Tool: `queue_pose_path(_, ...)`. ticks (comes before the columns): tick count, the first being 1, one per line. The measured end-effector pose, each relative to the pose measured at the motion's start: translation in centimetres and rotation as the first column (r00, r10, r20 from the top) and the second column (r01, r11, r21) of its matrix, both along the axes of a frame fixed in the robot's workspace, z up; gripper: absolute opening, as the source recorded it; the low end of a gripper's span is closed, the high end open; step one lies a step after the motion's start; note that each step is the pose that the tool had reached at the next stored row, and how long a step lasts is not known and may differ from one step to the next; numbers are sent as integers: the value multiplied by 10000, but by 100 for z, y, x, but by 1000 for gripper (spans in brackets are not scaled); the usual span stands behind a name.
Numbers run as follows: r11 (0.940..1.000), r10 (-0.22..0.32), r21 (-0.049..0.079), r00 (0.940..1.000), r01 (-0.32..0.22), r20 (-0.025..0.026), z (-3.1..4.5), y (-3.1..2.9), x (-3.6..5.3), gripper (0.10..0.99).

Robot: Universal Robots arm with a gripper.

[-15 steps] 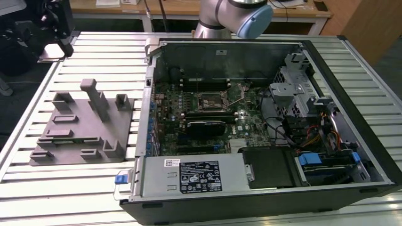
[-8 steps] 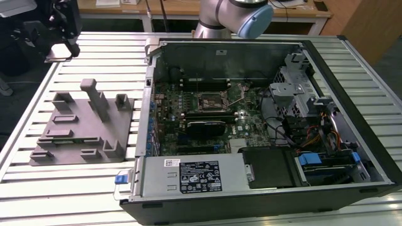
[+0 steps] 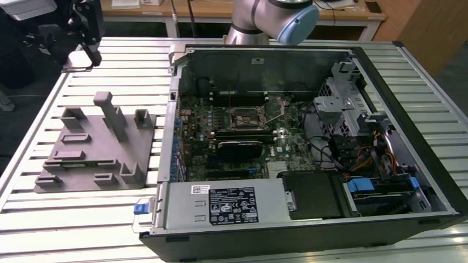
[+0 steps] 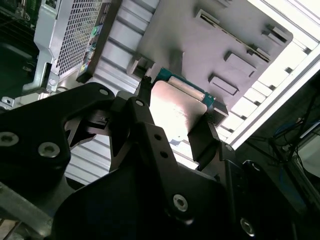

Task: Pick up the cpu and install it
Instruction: 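Pick up the cpu and move it towards the insertion slot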

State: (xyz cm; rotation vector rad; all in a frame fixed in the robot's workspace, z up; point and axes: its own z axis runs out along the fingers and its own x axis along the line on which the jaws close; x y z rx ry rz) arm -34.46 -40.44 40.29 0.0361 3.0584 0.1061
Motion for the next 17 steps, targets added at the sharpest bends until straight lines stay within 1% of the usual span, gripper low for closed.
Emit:
queue_pose_path(8, 10000, 0, -1, 10000, 0, 0, 0, 2, 162, 541)
queue_pose_path(17, 10000, 0, 0, 10000, 0, 0, 0, 3, 374, 541)
